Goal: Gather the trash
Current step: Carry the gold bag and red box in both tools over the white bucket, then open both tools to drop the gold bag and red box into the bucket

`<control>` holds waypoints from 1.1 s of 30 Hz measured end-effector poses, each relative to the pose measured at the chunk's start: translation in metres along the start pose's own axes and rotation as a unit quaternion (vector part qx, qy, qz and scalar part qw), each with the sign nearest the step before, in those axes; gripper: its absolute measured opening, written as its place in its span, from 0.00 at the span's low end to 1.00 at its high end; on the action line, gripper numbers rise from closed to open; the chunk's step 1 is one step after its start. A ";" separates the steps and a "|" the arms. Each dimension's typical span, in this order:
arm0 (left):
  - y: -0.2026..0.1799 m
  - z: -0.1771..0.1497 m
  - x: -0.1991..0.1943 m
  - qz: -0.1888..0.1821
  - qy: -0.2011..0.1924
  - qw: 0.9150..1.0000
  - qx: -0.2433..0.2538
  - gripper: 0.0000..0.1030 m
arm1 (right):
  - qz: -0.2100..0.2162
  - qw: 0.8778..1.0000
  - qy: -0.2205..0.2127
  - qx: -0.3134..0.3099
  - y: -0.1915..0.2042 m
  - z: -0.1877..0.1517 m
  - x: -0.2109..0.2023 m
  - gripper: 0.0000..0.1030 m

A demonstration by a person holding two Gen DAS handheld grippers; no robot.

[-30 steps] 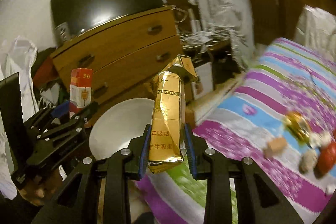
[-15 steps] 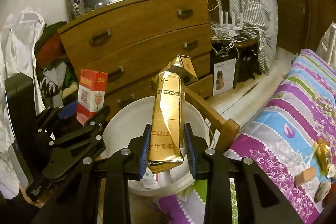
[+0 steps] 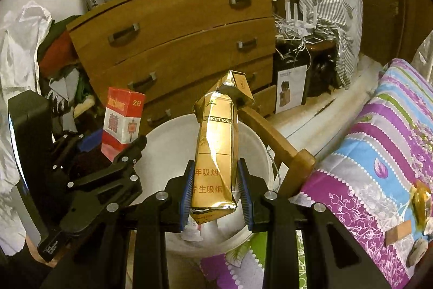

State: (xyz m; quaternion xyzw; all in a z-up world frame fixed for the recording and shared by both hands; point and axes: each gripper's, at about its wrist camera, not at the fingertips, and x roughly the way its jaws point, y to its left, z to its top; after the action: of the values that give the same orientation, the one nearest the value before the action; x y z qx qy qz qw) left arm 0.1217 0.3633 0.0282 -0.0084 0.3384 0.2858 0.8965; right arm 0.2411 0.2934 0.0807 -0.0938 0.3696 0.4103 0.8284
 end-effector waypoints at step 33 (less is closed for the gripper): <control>0.038 -0.002 0.051 -0.066 0.079 0.994 -0.042 0.71 | -0.010 0.999 0.042 0.011 -0.014 -0.003 0.037 0.61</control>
State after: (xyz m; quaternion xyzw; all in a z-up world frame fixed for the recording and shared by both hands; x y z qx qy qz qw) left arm 0.1324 0.4206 0.0022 -0.0907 0.3951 0.2383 0.8825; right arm 0.2641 0.3060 0.0508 -0.1053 0.4073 0.3937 0.8173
